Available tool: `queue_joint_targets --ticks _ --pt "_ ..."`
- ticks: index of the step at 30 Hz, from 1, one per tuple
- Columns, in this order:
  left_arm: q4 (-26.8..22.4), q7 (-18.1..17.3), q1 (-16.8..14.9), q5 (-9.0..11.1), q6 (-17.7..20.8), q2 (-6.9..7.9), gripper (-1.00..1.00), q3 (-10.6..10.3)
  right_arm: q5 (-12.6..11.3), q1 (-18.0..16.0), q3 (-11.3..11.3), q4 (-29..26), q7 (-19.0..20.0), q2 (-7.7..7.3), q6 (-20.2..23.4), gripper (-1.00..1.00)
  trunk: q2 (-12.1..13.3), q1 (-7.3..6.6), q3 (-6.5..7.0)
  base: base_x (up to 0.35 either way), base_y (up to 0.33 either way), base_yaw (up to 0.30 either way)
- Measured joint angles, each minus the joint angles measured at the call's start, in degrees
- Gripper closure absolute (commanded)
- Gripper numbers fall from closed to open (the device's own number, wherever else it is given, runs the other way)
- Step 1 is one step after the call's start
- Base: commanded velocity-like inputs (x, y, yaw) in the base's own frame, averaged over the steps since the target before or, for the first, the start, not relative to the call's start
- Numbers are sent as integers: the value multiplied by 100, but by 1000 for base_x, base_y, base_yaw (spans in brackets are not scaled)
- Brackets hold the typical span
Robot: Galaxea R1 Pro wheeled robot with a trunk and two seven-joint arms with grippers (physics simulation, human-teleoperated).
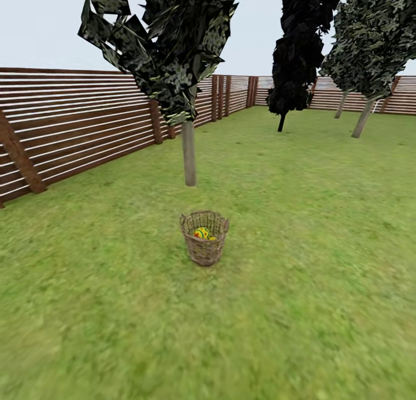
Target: Take the three Easter eggs out of the wicker basket on the lawn in the garden, then place them on the lawn next to a single tree (choose any tree) so that all three eggs are next to the same tree and none are left in the basket.
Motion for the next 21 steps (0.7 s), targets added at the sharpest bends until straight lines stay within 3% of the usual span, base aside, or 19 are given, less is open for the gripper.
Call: queue_joint_targets --ticks 21 --pt "0 0 0 0 -1 1 -100 3 -7 0 -16 -7 2 -9 0 -100 0 0 -193 101 277 -76"
